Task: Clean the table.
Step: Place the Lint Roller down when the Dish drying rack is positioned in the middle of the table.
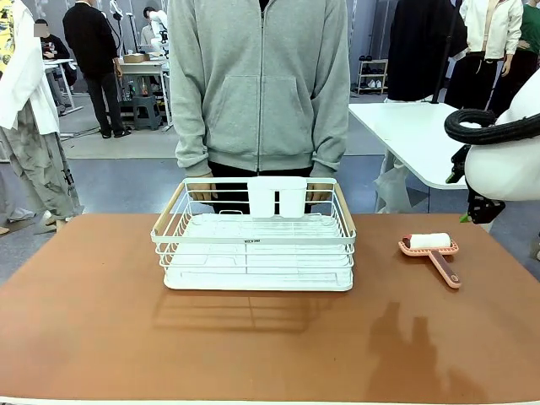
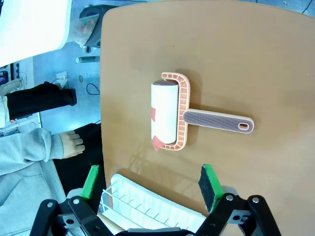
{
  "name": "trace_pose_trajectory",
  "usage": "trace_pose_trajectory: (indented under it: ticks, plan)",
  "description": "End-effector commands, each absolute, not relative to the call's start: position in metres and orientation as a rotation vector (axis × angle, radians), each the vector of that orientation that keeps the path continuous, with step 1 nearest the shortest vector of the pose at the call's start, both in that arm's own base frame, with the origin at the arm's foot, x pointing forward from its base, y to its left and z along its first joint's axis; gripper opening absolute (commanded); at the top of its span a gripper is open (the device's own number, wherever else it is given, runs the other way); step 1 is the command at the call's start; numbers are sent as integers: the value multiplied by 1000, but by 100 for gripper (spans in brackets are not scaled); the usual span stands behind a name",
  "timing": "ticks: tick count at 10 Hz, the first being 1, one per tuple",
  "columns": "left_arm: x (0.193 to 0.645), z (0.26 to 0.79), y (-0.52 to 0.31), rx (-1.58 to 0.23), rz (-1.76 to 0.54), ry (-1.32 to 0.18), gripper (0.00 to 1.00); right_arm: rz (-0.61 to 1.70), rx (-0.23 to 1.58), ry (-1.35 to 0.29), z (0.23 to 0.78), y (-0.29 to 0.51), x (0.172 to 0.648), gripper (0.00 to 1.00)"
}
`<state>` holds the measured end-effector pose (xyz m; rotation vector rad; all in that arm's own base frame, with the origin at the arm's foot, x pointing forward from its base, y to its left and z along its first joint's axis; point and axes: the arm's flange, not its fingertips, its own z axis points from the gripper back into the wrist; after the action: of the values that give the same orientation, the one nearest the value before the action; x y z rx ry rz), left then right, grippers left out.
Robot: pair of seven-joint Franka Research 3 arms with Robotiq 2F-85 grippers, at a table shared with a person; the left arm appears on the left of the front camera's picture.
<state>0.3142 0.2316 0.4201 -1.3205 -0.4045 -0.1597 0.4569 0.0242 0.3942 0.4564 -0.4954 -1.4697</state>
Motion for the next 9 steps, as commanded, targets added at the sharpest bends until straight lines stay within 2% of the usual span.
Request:
trace_pose_trajectory:
  ticks: [1, 9]
  plan:
    - [309, 422, 232, -1325, -171, -411, 100, -1471, 461, -498, 395, 23, 457, 100]
    - [309, 422, 232, -1325, -171, -411, 100, -1471, 461, -498, 395, 23, 457, 100]
